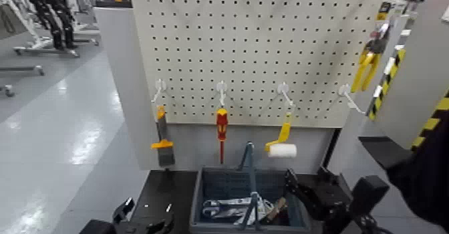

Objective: Put the tool with the wooden handle into the crate.

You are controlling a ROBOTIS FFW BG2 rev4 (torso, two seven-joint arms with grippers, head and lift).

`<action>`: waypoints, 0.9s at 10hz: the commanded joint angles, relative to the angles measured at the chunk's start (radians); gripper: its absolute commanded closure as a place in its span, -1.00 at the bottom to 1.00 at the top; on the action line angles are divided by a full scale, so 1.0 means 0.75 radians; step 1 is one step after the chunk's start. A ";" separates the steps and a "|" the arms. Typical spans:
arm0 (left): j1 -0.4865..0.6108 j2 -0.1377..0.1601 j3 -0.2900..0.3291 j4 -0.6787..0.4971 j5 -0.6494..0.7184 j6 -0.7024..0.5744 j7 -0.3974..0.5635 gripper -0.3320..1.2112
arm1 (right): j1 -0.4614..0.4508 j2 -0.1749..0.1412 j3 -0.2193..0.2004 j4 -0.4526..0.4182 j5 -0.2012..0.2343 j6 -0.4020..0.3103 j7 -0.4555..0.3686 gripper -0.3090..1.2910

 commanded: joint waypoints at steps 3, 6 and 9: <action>0.005 0.000 0.005 -0.002 0.000 -0.005 0.000 -0.43 | 0.195 0.062 -0.067 -0.116 0.148 -0.043 -0.111 -0.43; 0.009 -0.002 0.009 -0.004 0.000 -0.011 0.000 -0.43 | 0.260 0.091 -0.092 -0.118 0.199 -0.121 -0.127 -0.42; 0.013 -0.002 0.011 -0.004 0.000 -0.013 0.002 -0.43 | 0.305 0.099 -0.098 -0.141 0.246 -0.119 -0.150 -0.43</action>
